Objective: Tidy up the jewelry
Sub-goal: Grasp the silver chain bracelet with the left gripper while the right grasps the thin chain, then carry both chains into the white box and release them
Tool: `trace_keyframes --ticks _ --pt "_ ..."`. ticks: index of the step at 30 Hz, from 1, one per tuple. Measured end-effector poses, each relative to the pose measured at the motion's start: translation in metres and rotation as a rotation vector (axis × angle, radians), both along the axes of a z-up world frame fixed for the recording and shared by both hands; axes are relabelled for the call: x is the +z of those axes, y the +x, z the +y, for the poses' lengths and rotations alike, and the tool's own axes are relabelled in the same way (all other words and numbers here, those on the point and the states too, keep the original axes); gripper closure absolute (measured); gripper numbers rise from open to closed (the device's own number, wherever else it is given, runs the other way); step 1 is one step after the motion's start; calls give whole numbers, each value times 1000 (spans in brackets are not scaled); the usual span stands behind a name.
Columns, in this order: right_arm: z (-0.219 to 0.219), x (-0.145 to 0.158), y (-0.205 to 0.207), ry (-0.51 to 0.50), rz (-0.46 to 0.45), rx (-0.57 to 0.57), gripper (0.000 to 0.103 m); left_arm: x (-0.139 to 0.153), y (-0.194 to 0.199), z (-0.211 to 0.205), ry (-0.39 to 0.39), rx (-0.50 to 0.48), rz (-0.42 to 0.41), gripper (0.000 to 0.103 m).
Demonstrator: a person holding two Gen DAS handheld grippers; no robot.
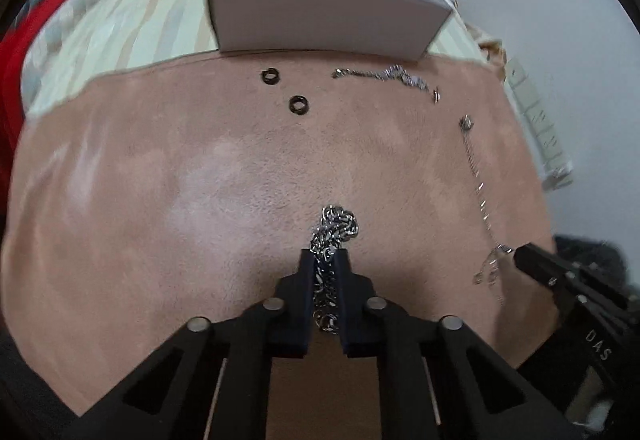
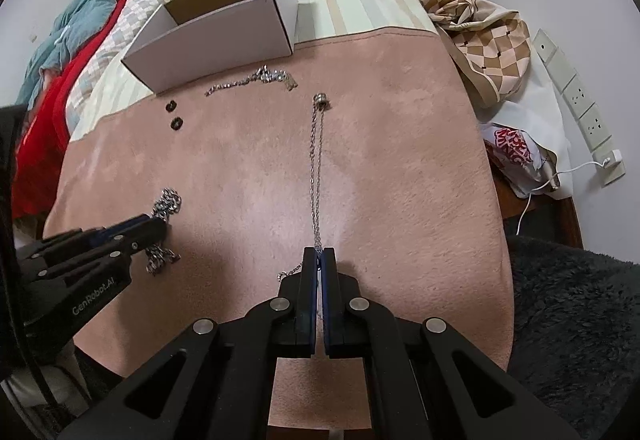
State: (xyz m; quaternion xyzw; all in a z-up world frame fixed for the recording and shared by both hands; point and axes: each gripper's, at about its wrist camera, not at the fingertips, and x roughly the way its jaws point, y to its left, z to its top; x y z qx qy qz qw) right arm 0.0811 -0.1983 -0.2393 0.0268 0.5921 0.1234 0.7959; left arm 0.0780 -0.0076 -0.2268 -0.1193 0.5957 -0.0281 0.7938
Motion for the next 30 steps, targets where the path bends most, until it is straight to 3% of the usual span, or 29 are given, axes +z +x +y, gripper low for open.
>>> trace_keyframes --ticks 12,15,16,17,18,19,24,26,27,30 --pt "-12 60 15 147 -73 -30 101 52 -3 19 -105 53 -104 103" --pt "-13 75 18 156 -103 -28 101 44 5 22 -108 59 -63 97" --pt "-12 78 19 153 -113 -27 101 37 10 21 -116 56 -29 87" --pt "-12 79 20 147 -118 -26 101 27 16 18 -120 49 4 64" --pt "-12 78 22 142 -118 -26 101 22 18 15 -116 45 18 53" --pt "-12 76 23 137 -114 -29 101 16 22 12 -112 31 27 49" --pt "-14 57 23 126 -76 -49 101 -3 30 -16 19 -84 51 51" --pt "-16 51 23 119 -66 -57 101 -2 28 -26 87 -126 17 81" --pt "-17 48 23 116 -61 -61 101 -2 27 -29 108 -139 8 90" --pt "-19 42 24 113 -53 -68 101 -1 27 -25 77 -117 -5 93"
